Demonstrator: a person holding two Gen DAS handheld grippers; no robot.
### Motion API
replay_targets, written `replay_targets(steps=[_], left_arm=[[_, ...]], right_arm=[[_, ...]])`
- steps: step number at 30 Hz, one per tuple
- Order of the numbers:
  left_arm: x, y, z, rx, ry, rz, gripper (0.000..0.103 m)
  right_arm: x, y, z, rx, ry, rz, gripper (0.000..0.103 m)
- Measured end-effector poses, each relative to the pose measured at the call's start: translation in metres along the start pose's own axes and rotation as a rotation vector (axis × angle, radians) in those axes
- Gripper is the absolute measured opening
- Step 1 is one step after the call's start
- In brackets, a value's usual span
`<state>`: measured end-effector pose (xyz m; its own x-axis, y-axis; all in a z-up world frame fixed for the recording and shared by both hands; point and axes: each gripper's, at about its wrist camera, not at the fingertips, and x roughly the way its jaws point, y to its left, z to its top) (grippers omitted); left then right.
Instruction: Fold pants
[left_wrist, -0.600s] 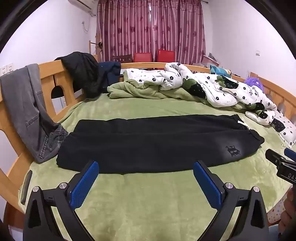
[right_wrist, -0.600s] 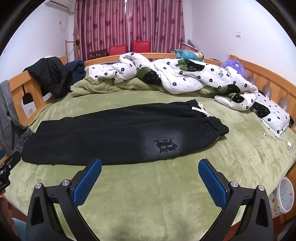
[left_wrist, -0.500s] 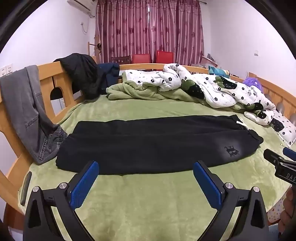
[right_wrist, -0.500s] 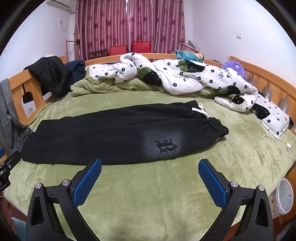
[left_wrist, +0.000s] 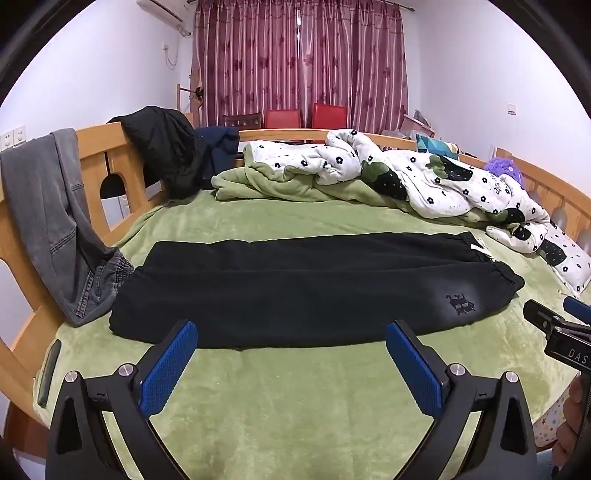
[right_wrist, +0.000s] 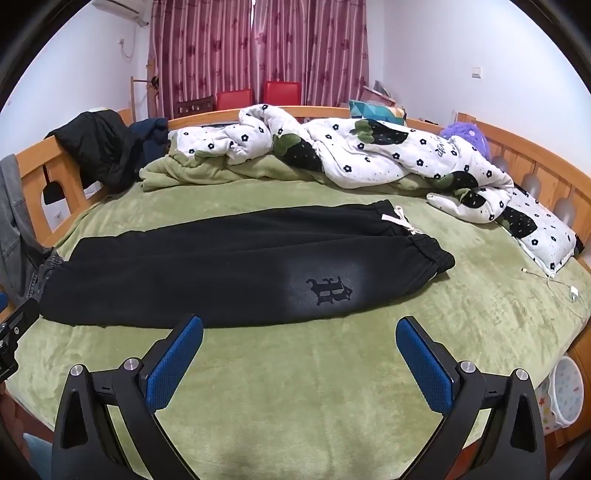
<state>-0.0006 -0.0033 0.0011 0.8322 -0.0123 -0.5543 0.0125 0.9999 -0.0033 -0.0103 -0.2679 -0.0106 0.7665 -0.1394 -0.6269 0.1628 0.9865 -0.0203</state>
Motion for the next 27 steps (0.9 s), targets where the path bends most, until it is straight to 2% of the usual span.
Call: replay_targets(steps=[27], left_arm=[[0.0,0.008,-0.001,-0.02,-0.007,0.018,0.103]], right_arm=[[-0.002,0.002,0.0,-0.012,-0.005,0.003,0.102]])
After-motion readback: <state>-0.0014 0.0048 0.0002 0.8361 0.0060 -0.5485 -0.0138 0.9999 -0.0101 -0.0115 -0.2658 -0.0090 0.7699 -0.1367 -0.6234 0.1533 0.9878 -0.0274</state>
